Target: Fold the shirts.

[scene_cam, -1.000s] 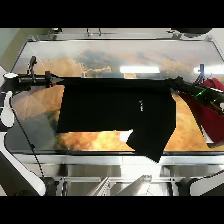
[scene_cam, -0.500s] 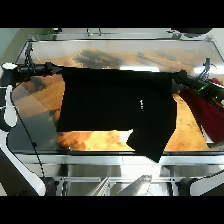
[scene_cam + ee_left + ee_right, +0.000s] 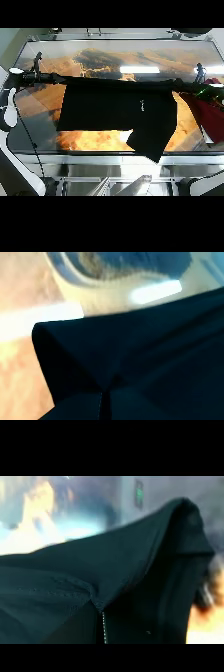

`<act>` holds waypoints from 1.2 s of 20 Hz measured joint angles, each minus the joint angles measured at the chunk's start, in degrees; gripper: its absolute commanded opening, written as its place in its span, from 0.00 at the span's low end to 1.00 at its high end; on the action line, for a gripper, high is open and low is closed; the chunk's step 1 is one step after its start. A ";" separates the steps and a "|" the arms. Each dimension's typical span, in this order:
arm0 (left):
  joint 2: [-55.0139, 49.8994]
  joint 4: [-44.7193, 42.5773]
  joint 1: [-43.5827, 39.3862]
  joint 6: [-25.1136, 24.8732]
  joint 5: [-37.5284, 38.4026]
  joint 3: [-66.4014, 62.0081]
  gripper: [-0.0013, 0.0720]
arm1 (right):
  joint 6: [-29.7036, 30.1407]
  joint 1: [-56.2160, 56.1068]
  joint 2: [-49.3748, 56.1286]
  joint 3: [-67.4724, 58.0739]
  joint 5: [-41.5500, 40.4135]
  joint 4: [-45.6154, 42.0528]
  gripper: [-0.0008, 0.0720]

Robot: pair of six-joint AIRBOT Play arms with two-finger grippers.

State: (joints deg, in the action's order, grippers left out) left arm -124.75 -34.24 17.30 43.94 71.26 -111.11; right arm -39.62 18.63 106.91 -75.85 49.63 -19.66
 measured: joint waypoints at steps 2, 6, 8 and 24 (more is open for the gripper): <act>0.00 -2.19 0.00 0.61 0.63 0.11 0.04 | -0.94 0.00 0.07 0.00 0.11 -2.03 0.04; 0.00 -4.31 -0.59 1.27 1.14 0.17 0.04 | -1.62 0.00 0.74 -0.02 -0.66 -3.91 0.04; 0.00 -5.40 -1.11 1.46 1.22 0.17 0.04 | -1.99 -0.04 1.20 -0.02 -0.72 -4.37 0.04; 0.48 -12.35 -1.36 12.11 14.64 -6.54 0.78 | -6.82 3.80 -2.45 -0.04 7.08 -7.48 0.35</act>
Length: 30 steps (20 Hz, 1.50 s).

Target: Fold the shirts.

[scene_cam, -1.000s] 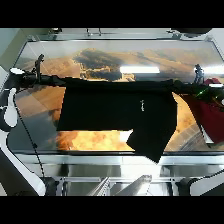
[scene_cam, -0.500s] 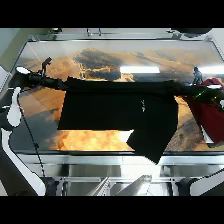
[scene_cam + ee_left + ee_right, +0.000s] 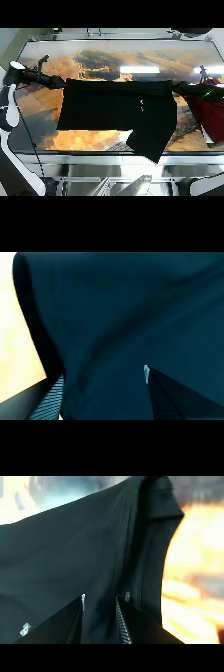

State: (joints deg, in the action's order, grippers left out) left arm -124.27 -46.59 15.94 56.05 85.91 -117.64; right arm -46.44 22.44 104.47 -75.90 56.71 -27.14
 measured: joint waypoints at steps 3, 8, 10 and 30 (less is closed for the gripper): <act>3.06 -0.37 2.71 5.20 4.13 1.16 0.77 | -5.14 3.32 -4.13 -0.02 5.46 -4.02 0.35; 12.28 -0.81 7.82 8.76 6.71 19.02 0.76 | -8.13 6.51 -12.98 3.32 17.07 -8.96 0.22; 16.22 -2.64 9.16 8.90 5.75 29.64 0.76 | -9.09 7.04 -17.57 7.74 20.00 -11.56 0.23; 22.73 -9.40 -3.37 8.46 -0.17 48.57 0.01 | -24.09 15.85 -49.90 50.60 14.12 -26.49 0.48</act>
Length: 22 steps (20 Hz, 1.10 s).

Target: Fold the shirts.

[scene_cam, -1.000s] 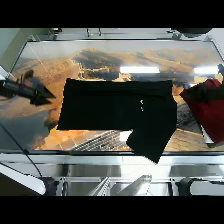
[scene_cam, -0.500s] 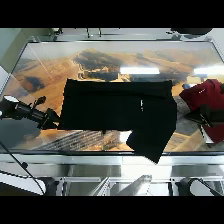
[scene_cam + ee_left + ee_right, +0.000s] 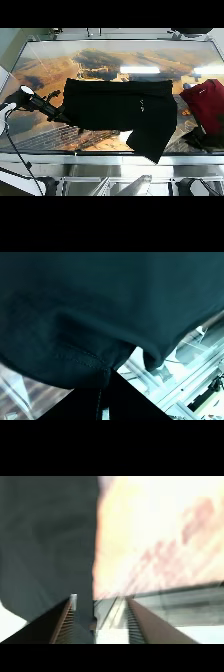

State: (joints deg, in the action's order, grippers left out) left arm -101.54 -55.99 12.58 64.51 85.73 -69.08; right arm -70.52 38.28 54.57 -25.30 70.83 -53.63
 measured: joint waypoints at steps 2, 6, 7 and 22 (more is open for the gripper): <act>0.02 0.02 -0.22 0.07 0.48 -0.28 0.01 | 3.06 0.09 1.99 4.07 -2.78 3.80 0.49; 0.02 0.07 0.76 0.90 1.09 -0.48 0.01 | 10.80 0.13 9.07 8.00 -5.97 14.23 0.48; 0.02 0.11 1.11 0.96 1.18 -0.50 0.01 | 12.83 0.13 11.43 8.41 -6.12 16.90 0.48; 1.73 0.22 3.48 1.44 2.89 -0.55 0.05 | 27.96 0.00 21.22 9.25 -2.91 30.51 0.04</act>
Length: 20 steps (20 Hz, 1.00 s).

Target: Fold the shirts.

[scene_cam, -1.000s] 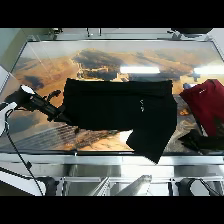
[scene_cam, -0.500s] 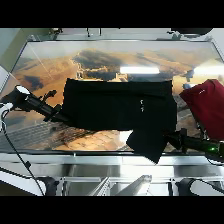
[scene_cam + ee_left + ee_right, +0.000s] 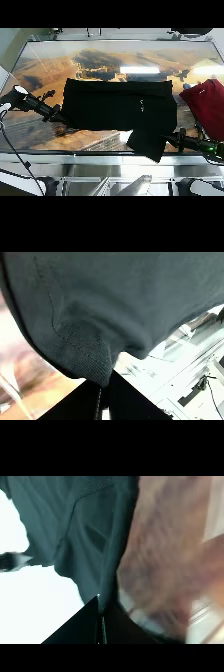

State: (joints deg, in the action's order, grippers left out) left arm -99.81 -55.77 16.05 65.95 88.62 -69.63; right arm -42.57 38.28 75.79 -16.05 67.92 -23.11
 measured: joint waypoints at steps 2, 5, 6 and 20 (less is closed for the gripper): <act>2.36 0.17 0.33 -0.96 -0.13 -0.02 0.05 | -1.53 0.11 -5.03 -1.16 -0.68 -0.31 0.04; 5.97 1.66 1.92 -2.43 -0.07 -1.44 0.05 | -5.77 -0.46 -12.87 -6.86 1.18 0.11 0.04; 6.73 2.71 2.64 -2.67 -0.09 -2.54 0.05 | -7.08 -1.27 -14.58 -9.64 1.70 0.24 0.04; -13.60 7.39 0.72 -3.04 -0.55 -32.57 0.05 | -14.45 -21.33 14.67 -48.61 -15.39 -1.44 0.04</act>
State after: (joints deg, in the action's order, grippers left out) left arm -113.40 -48.38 16.78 62.92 88.07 -102.19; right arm -57.01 16.95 90.45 -64.66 52.53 -24.56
